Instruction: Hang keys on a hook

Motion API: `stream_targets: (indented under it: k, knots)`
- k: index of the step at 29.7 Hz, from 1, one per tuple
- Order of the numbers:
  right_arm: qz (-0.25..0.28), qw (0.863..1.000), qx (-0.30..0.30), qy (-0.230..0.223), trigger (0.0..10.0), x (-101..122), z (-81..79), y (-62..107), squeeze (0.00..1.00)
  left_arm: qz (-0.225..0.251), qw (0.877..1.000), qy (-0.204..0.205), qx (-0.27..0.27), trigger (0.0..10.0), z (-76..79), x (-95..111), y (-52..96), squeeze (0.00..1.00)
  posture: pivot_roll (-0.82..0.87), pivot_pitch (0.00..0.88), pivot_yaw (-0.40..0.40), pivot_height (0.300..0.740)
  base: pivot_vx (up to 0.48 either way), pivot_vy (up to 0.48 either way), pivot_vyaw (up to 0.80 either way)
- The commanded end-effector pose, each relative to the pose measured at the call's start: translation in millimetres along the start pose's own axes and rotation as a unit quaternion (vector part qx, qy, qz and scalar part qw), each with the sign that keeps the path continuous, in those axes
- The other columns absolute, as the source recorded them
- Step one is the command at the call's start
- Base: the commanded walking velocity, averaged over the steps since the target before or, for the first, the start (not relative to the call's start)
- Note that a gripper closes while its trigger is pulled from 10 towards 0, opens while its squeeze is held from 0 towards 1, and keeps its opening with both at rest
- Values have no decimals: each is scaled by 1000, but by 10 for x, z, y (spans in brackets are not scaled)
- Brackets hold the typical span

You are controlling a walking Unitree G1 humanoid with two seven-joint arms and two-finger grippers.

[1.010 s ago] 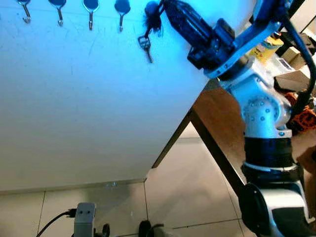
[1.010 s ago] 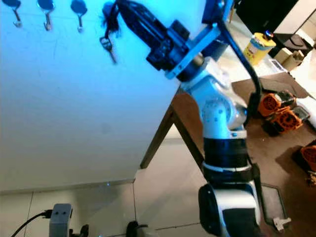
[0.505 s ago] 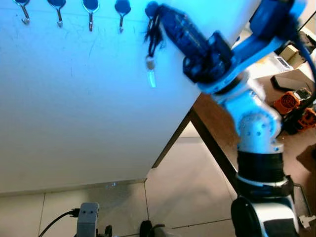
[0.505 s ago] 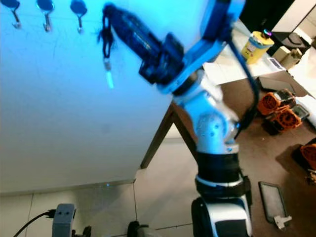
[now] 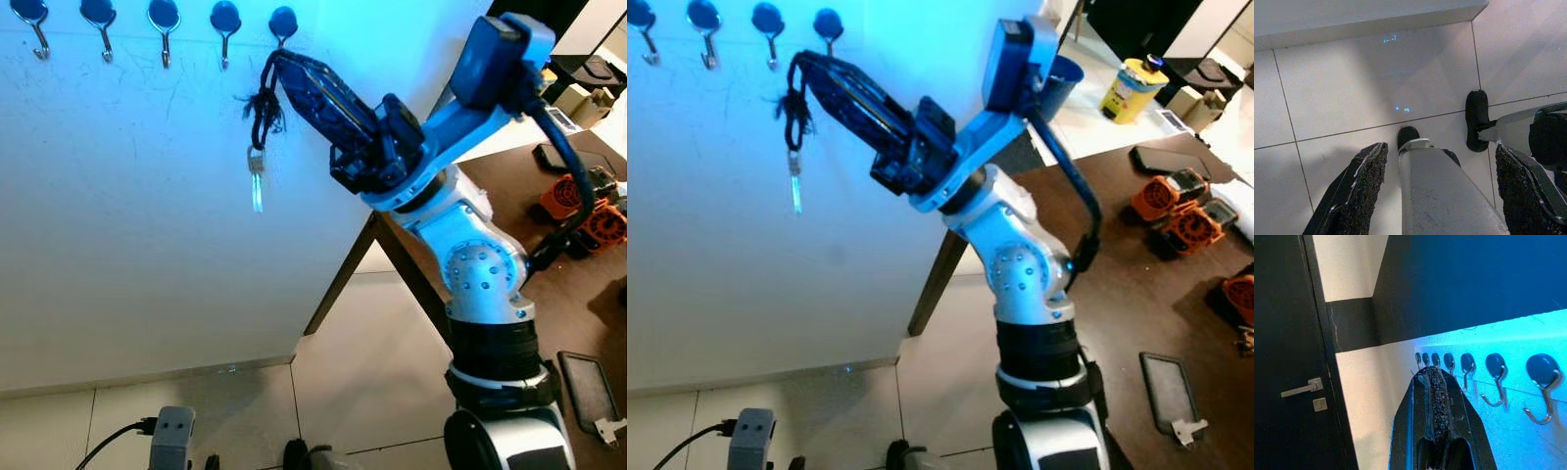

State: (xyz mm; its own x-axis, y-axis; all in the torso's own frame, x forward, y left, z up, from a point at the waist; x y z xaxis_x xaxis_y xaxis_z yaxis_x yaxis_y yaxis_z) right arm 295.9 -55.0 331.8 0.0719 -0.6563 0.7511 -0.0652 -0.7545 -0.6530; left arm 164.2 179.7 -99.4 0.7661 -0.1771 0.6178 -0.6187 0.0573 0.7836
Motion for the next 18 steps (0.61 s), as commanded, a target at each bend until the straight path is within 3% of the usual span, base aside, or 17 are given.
stream_targets:
  k: [1,7,12,18]
  knots:
    - [15,1000,-8,11,10000,79,21,41,0,-47,999,5,-15,10000,87,-254,65,0,-104,92,-73,740,0,0,0]
    - [25,999,-21,33,10000,230,70,112,0,-47,999,11,-12,10000,85,-261,67,0,-73,88,-79,740,0,0,0]
    - [18,999,-12,35,10000,213,36,111,0,-45,999,13,-11,10000,84,-258,68,0,-68,92,-78,740,0,0,0]
    - [-18,998,62,-4,10000,19,-144,44,0,-42,998,50,20,10000,-16,-276,85,0,-30,103,-93,740,0,0,0]
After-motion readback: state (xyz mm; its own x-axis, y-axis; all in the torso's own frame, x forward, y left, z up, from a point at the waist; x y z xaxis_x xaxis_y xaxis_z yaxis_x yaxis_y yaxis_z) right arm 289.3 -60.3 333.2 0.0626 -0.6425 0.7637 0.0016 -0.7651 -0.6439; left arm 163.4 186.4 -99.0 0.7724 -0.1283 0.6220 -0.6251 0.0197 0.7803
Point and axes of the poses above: a point about 5 cm out from each wrist's last joint towards the gripper, its own y axis pointing back from the gripper into the wrist, its own x axis along the axis of the wrist's last joint, z = x × y, the point moved 1 cm from there along -y, pointing out of the wrist towards the gripper, and after that the axes turned 10 degrees about -y, right-handed, at the moved point
